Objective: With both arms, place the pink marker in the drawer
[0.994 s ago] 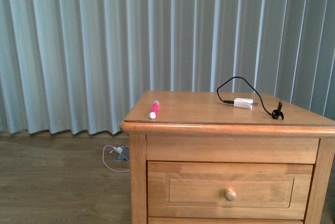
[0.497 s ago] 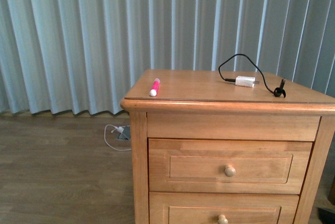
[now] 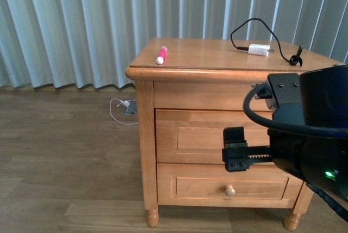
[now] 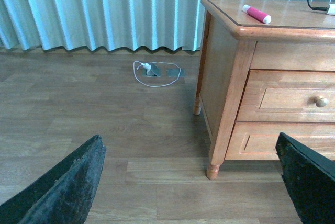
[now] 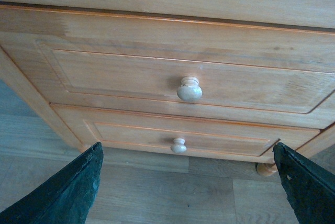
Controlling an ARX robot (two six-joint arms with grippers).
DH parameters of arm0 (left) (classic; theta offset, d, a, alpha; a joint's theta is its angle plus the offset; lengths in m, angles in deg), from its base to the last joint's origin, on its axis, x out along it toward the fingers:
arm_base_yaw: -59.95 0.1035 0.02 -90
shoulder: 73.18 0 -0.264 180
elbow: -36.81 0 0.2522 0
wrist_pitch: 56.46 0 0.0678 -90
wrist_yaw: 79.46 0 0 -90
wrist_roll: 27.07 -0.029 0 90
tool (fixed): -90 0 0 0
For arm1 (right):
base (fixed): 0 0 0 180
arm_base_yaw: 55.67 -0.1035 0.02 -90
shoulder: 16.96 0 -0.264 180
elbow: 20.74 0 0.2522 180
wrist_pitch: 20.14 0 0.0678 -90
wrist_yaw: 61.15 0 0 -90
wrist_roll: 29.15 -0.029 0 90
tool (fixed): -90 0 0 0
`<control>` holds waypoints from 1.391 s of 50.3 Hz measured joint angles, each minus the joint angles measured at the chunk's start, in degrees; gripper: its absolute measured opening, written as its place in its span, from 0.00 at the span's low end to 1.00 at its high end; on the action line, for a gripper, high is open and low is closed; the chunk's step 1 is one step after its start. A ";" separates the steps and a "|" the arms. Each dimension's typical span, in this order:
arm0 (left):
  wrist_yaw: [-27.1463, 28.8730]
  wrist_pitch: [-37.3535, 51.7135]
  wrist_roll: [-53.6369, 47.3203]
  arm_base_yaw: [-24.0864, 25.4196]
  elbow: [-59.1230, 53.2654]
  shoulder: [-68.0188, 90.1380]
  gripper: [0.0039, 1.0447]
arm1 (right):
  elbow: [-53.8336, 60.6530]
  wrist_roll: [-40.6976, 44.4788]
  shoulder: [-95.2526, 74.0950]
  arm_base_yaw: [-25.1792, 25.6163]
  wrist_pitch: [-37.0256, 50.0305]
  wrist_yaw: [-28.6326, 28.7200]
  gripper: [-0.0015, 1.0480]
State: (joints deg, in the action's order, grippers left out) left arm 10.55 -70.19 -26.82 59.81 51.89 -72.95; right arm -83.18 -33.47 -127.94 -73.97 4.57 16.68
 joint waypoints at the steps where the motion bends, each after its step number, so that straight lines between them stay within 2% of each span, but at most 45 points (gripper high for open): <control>1: 0.00 0.00 0.00 0.00 0.00 0.00 0.95 | -1.14 -0.02 -1.22 0.00 0.07 -0.20 0.92; 16: -0.02 0.00 0.00 0.00 0.00 0.00 0.95 | -15.37 0.44 -15.78 0.57 -0.17 -2.01 0.92; 29: -0.02 0.00 0.00 0.00 0.00 0.00 0.95 | -23.08 0.90 -22.01 2.47 -0.68 -2.36 0.92; 60: 0.00 0.00 0.00 0.00 -0.02 0.00 0.95 | -27.19 1.60 -25.75 3.21 -2.21 -2.89 0.92; 70: -0.02 0.00 -0.02 0.00 0.00 0.00 0.95 | -27.56 1.49 -25.75 2.75 -2.67 -3.54 0.66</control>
State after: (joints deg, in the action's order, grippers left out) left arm 10.53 -70.19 -26.84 59.81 51.89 -72.95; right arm -110.74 -31.98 -153.68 -71.22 1.91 13.14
